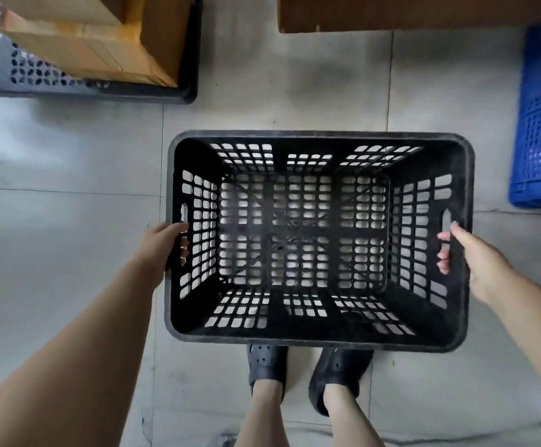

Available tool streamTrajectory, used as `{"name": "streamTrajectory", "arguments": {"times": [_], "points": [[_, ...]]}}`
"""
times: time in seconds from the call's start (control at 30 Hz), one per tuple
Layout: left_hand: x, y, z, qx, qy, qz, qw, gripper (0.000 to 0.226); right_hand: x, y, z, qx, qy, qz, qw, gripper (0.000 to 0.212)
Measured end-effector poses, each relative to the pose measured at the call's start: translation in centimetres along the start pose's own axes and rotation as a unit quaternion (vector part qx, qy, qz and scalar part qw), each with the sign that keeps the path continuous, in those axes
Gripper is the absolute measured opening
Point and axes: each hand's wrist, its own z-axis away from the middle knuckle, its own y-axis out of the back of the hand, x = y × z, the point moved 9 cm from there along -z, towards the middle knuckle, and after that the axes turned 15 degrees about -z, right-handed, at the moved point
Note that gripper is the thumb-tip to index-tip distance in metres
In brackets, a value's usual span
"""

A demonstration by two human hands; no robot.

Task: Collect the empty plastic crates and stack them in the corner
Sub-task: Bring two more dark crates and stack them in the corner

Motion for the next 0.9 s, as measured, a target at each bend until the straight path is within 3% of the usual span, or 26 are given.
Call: {"name": "streamTrajectory", "arguments": {"times": [0.13,0.23,0.47,0.67,0.9], "points": [[0.4,2.6,4.7,0.028,0.020,0.062,0.997,0.017,-2.8,-0.1,5.0,-0.036,-0.041,-0.001,0.999,0.064],[1.3,5.8,11.0,0.023,0.037,0.099,0.994,0.023,-6.4,0.5,10.6,-0.068,-0.049,0.016,0.996,0.046],[2.5,16.0,30.9,0.031,0.016,0.185,0.982,0.034,-16.6,1.5,27.5,-0.136,-0.007,0.058,0.989,0.053],[1.4,24.3,46.9,0.125,-0.025,0.244,0.961,0.039,-24.2,-0.9,41.8,-0.228,0.059,0.078,0.969,0.052],[-4.8,33.1,56.8,0.238,-0.036,0.327,0.914,0.037,-26.7,-6.4,55.5,-0.335,0.105,0.071,0.933,0.051]]}}
